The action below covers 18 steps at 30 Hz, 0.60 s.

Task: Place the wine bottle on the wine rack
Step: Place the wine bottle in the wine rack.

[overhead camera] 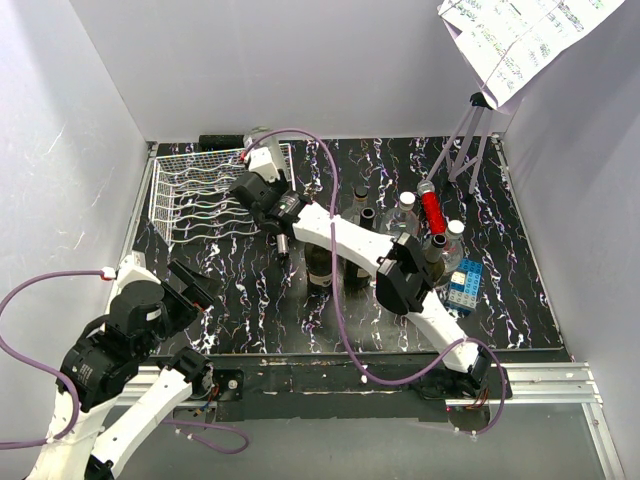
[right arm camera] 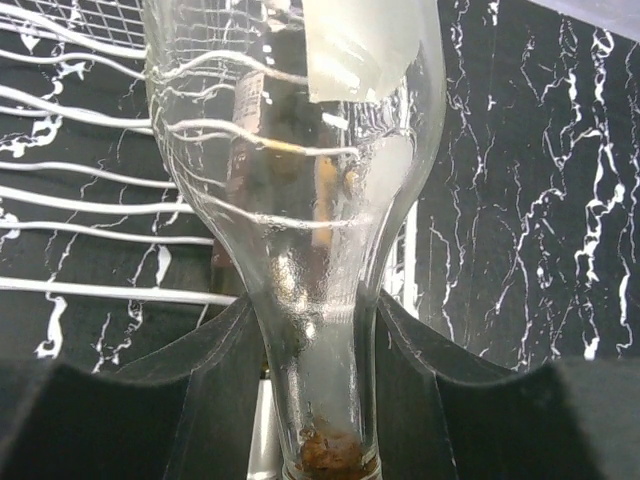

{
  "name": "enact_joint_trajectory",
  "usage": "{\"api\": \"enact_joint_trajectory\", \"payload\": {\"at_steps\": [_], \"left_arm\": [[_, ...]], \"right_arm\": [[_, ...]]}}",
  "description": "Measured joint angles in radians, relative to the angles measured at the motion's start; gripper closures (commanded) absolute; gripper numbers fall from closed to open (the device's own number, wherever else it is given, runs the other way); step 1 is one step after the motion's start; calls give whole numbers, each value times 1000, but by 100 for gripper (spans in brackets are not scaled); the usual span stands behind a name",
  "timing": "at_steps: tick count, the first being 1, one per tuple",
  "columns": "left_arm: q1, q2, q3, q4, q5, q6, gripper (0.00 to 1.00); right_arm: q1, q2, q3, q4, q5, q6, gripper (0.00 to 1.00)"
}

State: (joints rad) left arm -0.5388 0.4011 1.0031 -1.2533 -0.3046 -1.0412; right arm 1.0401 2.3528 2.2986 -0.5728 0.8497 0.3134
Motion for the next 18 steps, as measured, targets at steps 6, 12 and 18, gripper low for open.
{"api": "enact_joint_trajectory", "payload": {"at_steps": [6, 12, 18], "left_arm": [[0, 0, 0, 0, 0, -3, 2], [0, -5, -1, -3, 0, -4, 2], [0, -15, -11, -4, -1, -8, 2]], "right_arm": [[0, 1, -33, -10, -25, 33, 99], [-2, -10, -74, 3, -34, 73, 99], [-4, -92, -216, 52, -46, 82, 99]]}}
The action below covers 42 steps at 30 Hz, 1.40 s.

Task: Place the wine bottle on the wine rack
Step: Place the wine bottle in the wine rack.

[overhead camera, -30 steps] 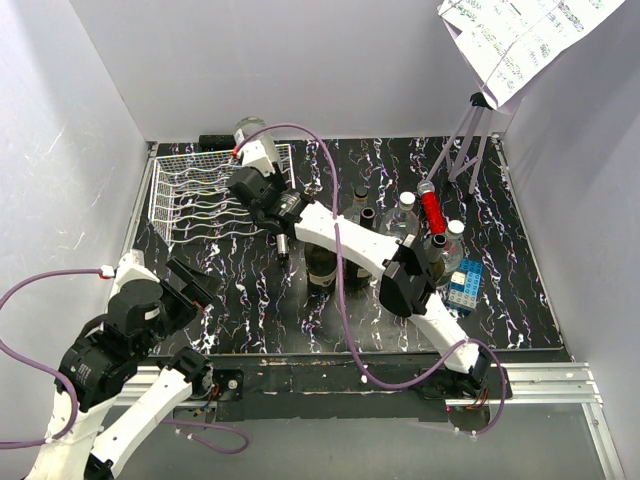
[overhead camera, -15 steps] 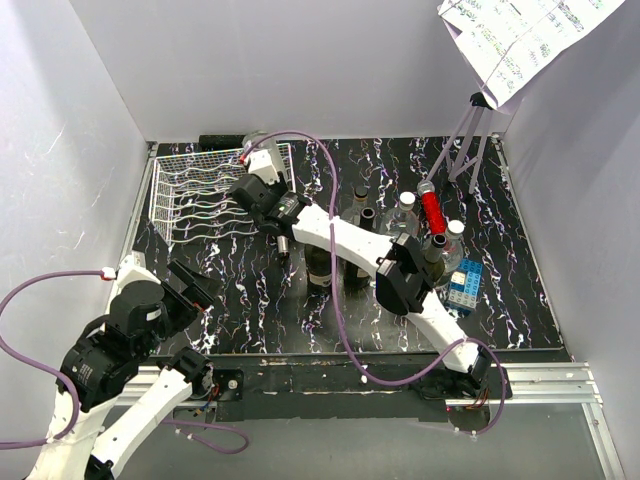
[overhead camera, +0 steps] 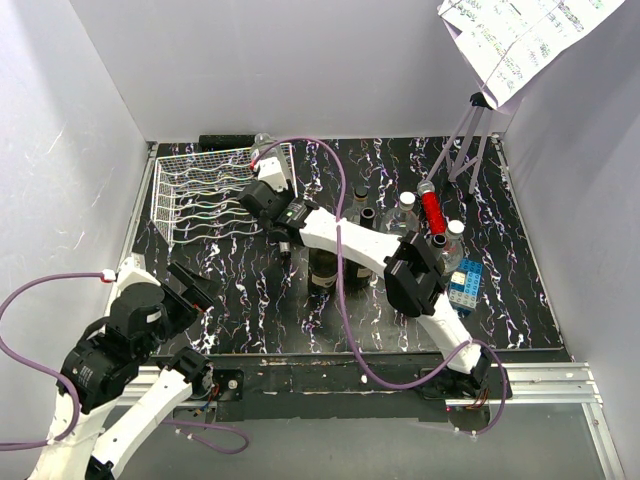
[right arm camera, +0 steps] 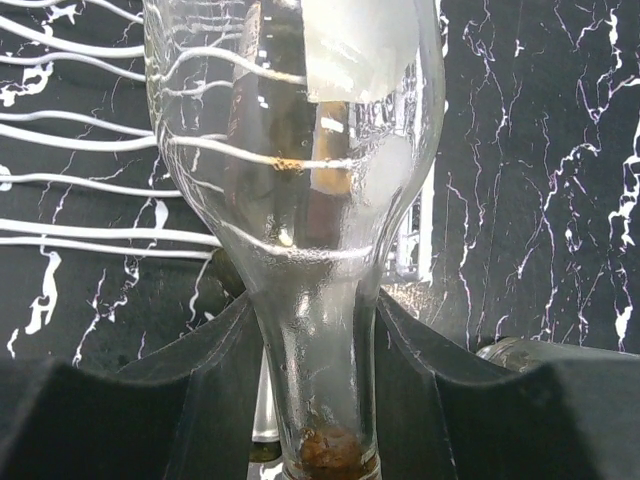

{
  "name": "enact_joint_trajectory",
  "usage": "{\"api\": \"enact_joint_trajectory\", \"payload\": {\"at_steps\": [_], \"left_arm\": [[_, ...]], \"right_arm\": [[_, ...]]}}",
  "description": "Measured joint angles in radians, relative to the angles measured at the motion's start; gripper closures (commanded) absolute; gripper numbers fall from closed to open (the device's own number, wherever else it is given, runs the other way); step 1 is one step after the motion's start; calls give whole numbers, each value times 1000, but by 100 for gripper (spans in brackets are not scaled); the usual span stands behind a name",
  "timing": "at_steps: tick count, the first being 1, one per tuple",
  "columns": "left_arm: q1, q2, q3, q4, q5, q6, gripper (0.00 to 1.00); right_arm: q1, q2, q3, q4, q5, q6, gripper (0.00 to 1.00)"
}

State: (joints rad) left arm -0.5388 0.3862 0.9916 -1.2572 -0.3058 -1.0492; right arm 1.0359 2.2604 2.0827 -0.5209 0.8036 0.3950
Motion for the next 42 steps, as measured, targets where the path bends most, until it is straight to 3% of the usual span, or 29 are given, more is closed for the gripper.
{"api": "enact_joint_trajectory", "payload": {"at_steps": [7, 9, 11, 16, 21, 24, 28, 33, 39, 42], "left_arm": [[0, 0, -10, 0, 0, -6, 2], [0, 0, -12, 0, 0, -10, 2], [0, -1, -13, -1, 0, -10, 2], [0, -3, -13, -11, -1, -14, 2], [0, -3, -13, -16, -4, -18, 2], [0, -3, -13, -16, -5, -18, 2], [0, -3, -13, -16, -9, -18, 2], [0, -3, -13, -23, -12, -19, 2], [0, -3, -13, -27, -14, -22, 2], [0, -4, -13, -29, -18, -22, 2]], "right_arm": [[-2, -10, -13, 14, -11, 0, 99], [-4, -5, -4, 10, -11, 0, 95], [-5, 7, 17, 1, -10, -1, 88], [-11, 26, 48, 9, -17, -27, 61], [-16, 26, 49, 27, -27, -77, 52], [-16, 26, 49, 31, -29, -97, 54], [-15, 26, 50, 31, -30, -100, 71], [-15, 33, 62, 14, -24, -37, 80], [-21, 33, 62, -8, -18, 27, 77], [-24, 33, 62, -8, -24, 40, 65]]}}
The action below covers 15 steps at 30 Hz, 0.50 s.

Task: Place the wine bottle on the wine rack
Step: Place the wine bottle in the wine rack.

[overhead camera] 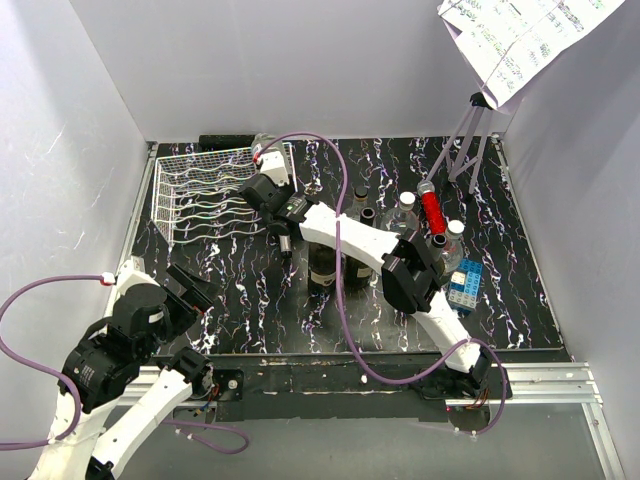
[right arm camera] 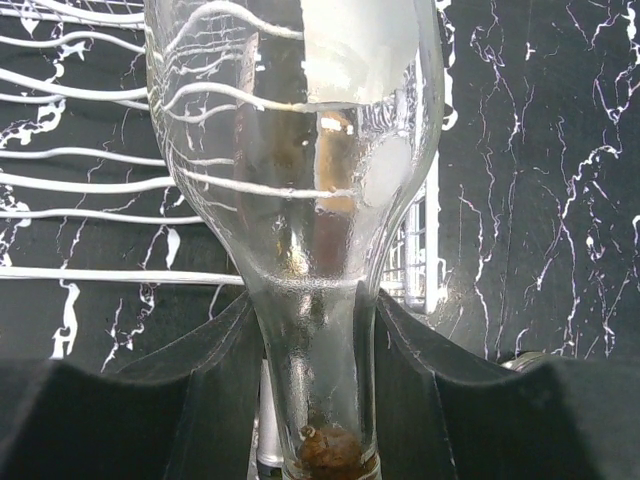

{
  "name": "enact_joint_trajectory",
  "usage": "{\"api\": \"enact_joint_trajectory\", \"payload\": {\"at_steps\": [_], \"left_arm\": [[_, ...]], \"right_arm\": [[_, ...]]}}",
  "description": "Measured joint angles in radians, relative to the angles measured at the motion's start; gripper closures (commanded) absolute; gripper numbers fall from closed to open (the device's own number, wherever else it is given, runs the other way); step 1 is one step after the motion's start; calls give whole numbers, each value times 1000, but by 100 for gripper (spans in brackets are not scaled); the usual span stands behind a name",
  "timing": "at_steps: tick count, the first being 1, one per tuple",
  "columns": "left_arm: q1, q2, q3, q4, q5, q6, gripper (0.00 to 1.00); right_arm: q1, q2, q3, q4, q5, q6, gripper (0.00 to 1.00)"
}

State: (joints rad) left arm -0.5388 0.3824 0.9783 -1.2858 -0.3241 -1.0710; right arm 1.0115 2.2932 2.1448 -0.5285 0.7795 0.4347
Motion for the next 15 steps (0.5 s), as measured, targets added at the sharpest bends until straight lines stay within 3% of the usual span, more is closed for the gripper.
{"api": "enact_joint_trajectory", "payload": {"at_steps": [5, 9, 15], "left_arm": [[0, 0, 0, -5, -3, -1, 2], [0, 0, 0, -6, -3, -3, 2], [0, 0, 0, -11, -6, -5, 2]], "right_arm": [[-1, 0, 0, 0, -3, 9, 62], [-2, 0, 0, 0, -6, 24, 49], [-4, 0, 0, 47, 14, 54, 40]]}}
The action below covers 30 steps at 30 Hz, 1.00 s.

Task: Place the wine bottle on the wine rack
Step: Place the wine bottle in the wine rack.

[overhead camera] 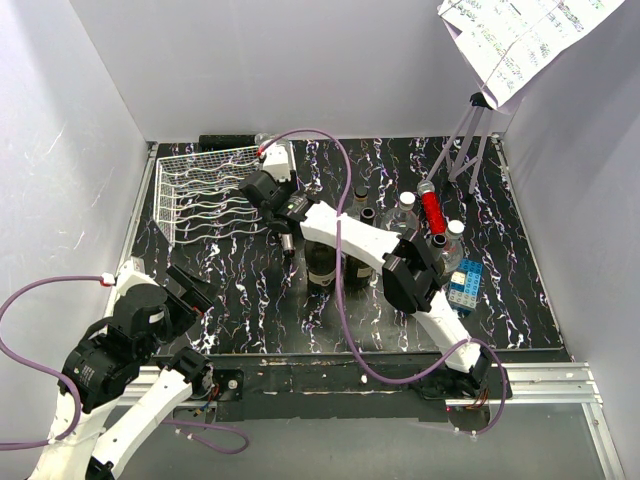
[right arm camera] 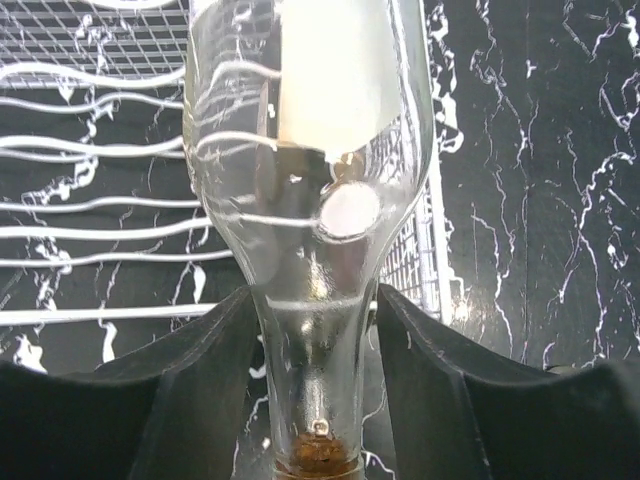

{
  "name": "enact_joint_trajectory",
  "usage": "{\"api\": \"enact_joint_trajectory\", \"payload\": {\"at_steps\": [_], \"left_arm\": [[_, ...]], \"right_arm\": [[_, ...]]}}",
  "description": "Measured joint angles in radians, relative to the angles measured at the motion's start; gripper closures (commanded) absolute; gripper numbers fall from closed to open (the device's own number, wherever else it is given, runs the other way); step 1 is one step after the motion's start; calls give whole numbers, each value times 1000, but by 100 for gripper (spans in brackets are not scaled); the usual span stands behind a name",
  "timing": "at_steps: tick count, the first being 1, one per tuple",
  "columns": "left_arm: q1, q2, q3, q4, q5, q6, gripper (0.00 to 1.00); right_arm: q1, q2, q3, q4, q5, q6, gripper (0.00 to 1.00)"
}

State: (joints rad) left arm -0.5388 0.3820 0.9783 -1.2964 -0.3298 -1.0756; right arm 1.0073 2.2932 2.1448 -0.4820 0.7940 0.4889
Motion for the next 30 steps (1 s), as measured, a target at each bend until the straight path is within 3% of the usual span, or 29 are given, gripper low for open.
{"api": "enact_joint_trajectory", "payload": {"at_steps": [9, 10, 13, 15, 30], "left_arm": [[0, 0, 0, -6, -3, -3, 2], [0, 0, 0, -6, -3, -3, 2], [0, 0, 0, -6, -3, -3, 2], [0, 0, 0, -6, -3, -3, 2], [0, 0, 0, 19, -10, 19, 2]], "right_arm": [[-9, 0, 6, 38, 18, 20, 38], [-9, 0, 6, 38, 19, 21, 36], [-11, 0, 6, 39, 21, 17, 18], [-14, 0, 6, 44, 30, 4, 13], [-24, -154, -35, 177, 32, -146, 10]]}}
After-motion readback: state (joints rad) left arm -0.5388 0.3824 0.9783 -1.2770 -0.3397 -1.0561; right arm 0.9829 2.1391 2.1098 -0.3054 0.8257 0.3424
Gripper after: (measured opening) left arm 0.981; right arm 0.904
